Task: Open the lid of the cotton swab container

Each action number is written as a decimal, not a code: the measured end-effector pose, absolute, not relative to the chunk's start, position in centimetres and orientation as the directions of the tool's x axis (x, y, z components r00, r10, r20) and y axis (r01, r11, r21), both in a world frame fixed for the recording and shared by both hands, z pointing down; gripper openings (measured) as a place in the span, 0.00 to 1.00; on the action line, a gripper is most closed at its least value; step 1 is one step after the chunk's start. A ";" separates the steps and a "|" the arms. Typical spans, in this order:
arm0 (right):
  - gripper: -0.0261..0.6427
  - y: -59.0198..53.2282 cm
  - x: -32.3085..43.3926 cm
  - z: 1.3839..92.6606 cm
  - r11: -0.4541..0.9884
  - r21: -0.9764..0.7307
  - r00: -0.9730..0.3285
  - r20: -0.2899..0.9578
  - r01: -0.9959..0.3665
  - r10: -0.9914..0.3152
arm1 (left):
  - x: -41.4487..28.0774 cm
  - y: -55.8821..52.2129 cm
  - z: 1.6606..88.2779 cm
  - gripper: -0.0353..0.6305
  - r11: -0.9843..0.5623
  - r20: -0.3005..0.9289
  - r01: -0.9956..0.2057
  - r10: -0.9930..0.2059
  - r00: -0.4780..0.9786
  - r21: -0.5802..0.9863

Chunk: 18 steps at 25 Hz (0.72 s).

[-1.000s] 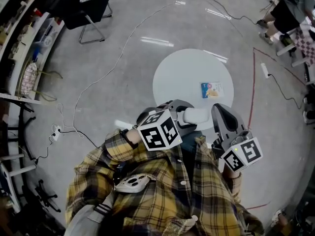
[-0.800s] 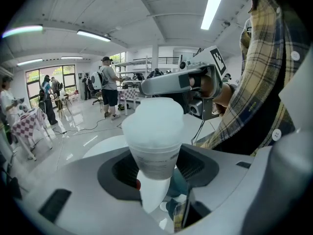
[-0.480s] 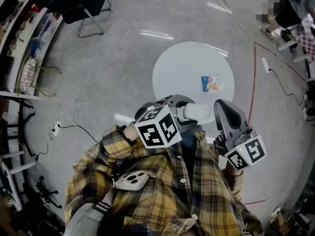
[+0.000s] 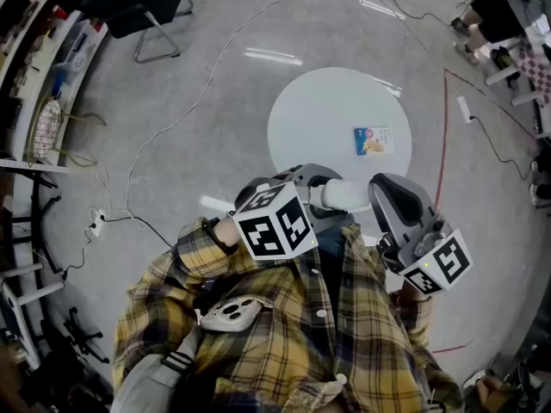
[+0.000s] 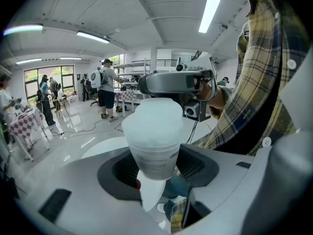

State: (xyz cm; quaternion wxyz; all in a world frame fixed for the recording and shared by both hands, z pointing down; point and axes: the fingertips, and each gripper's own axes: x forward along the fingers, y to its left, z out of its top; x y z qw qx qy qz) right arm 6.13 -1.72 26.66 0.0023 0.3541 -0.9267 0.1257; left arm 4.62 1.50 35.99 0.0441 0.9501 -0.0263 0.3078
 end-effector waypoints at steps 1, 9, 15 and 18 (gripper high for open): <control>0.07 -1.5 6.0 26.6 0.727 -0.231 -0.758 0.088 -0.646 -0.646 | 4.6 1.6 35.9 0.41 -0.995 0.587 -0.076 -0.022 0.810 0.067; 0.33 0.5 4.1 25.4 0.823 -0.178 -0.841 0.055 -0.539 -0.539 | 4.3 2.7 35.5 0.41 -0.997 0.586 -0.055 -0.010 0.810 0.059; 0.45 2.2 1.8 24.9 0.902 -0.100 -0.907 0.089 -0.420 -0.412 | 3.9 3.6 35.4 0.41 -0.998 0.593 -0.024 0.011 0.805 0.051; 0.46 2.9 1.5 25.9 0.921 -0.092 -0.920 0.146 -0.380 -0.365 | 4.0 3.9 35.3 0.41 -0.998 0.590 -0.012 0.025 0.807 0.058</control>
